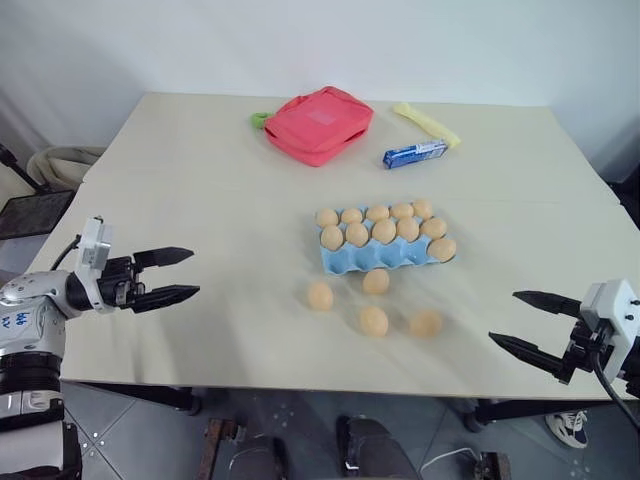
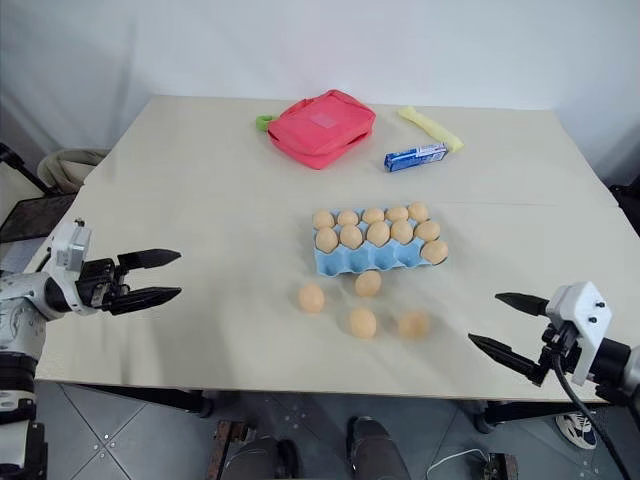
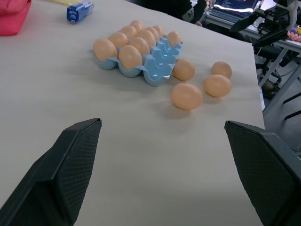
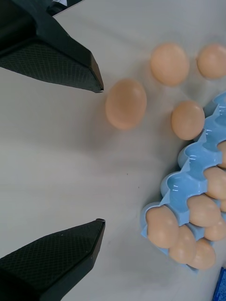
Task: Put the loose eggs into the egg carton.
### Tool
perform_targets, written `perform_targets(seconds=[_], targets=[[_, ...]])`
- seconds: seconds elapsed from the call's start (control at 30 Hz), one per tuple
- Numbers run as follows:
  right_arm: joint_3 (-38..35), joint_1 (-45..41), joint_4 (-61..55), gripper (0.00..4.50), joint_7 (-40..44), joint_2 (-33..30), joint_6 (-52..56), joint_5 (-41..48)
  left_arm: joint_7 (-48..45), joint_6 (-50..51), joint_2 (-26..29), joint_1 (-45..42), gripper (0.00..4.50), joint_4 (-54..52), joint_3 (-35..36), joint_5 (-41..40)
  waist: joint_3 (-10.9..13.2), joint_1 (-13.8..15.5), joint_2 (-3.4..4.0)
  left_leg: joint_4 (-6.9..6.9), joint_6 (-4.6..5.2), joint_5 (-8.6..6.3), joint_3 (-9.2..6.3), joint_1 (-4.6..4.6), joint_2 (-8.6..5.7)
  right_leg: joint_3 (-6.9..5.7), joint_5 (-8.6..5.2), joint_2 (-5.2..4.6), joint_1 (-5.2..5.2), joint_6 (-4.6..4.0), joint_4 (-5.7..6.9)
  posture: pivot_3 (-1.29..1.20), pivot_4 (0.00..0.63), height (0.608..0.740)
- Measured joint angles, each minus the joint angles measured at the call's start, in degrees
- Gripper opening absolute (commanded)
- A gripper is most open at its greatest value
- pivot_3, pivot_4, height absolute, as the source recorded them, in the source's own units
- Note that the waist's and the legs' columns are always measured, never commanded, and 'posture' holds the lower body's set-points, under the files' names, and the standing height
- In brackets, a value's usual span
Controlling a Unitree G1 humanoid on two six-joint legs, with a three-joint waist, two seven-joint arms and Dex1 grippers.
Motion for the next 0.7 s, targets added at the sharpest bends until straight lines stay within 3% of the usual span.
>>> perform_targets(seconds=[0.7], targets=[[-1.5,2.2,-5.0,4.5,-5.6,3.5,1.3,1.6,0.0,-0.9,-1.5,-2.1,4.47,2.3,-1.2,0.1,0.0,0.0,-0.01,0.02,0.0,0.0,-0.01,0.0,0.01,-0.01,0.0,0.02,0.0,0.01,0.01,0.0,0.15,0.74]])
